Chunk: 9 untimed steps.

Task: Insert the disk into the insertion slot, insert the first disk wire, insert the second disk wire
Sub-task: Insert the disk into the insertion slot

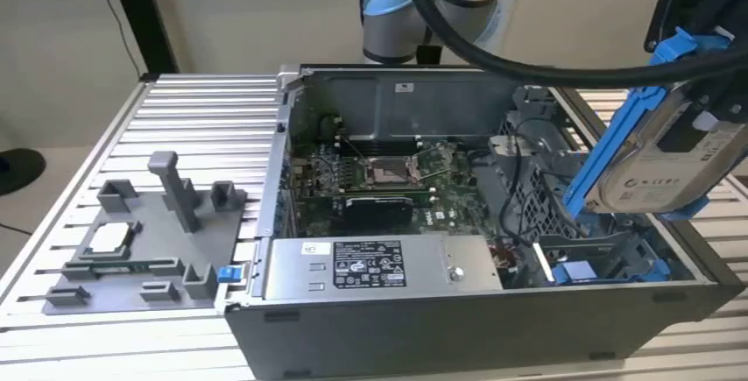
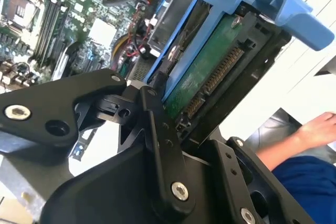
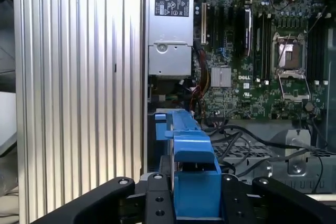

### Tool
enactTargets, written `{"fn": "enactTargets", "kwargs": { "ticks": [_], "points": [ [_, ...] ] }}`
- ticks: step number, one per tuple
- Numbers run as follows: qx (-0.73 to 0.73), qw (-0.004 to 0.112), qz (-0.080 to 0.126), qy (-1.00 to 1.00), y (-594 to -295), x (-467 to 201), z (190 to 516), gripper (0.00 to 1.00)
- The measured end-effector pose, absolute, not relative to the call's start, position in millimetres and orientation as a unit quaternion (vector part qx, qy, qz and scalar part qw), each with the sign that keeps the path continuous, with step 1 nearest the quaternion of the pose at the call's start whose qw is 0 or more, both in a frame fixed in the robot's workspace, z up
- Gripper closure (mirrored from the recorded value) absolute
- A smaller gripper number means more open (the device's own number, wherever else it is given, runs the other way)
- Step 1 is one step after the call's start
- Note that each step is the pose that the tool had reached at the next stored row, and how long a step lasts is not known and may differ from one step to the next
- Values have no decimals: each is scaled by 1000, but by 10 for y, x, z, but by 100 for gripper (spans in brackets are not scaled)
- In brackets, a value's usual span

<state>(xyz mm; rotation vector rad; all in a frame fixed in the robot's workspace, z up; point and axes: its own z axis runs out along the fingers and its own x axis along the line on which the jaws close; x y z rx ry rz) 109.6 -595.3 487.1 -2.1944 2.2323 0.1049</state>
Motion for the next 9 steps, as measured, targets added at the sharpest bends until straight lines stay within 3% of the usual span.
{"fn": "enactTargets", "kwargs": {
  "ticks": [9],
  "points": [
    [-701,5,34,713,-5975,1204,4709,100]
  ]
}}
